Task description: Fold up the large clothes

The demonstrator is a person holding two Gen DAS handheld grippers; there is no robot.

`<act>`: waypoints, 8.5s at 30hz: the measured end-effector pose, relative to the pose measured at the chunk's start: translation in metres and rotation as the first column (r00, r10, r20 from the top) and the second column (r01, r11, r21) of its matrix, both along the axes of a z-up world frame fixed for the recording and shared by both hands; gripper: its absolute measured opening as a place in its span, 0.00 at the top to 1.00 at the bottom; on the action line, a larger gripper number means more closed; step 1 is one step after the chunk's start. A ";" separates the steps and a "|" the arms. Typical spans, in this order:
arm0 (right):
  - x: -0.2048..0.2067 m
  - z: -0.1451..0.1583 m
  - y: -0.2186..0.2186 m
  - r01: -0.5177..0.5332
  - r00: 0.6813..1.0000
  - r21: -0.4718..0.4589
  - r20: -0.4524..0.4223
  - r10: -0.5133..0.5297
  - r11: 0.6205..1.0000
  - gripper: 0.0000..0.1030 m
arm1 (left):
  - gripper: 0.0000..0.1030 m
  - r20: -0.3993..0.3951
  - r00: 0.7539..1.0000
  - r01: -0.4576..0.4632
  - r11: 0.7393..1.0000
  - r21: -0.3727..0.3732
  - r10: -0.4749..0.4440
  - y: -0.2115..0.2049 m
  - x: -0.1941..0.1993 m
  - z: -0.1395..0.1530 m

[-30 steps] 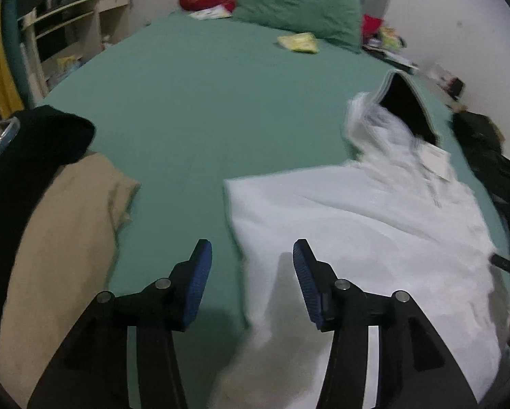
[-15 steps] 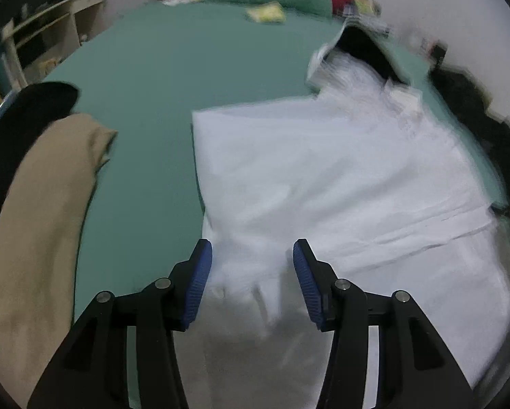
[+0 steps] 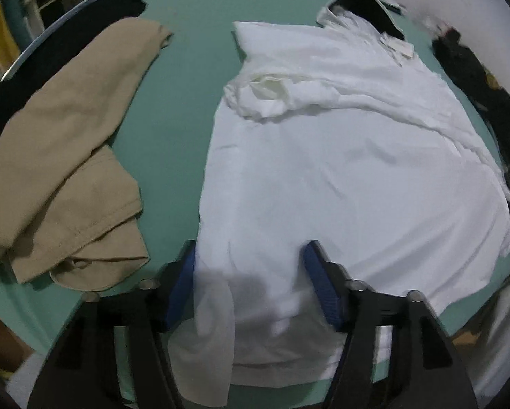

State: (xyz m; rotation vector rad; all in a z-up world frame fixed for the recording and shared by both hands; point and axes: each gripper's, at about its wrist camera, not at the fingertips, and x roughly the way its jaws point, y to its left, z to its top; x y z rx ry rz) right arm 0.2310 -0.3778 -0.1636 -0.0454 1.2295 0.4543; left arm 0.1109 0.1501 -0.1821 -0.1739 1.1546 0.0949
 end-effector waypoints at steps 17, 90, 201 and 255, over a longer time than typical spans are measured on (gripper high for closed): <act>-0.017 0.025 -0.003 -0.031 0.998 -0.062 -0.050 0.028 0.998 0.96 | 0.94 -0.126 0.991 0.056 0.992 0.109 -0.043 -0.001 0.015 0.015; 0.256 0.030 0.245 -0.500 0.782 -0.111 0.369 0.503 0.859 0.87 | 0.82 0.233 0.869 0.404 0.898 0.177 -0.437 -0.093 0.382 0.021; -0.057 -0.013 0.046 0.050 0.999 0.173 -0.012 -0.049 0.984 0.34 | 0.33 -0.004 0.989 -0.149 0.984 -0.099 0.150 0.008 -0.039 -0.008; 0.005 0.116 0.019 0.115 0.916 0.634 0.230 -0.329 0.765 0.93 | 0.94 0.314 0.921 -0.082 0.905 -0.418 0.229 0.041 0.032 0.118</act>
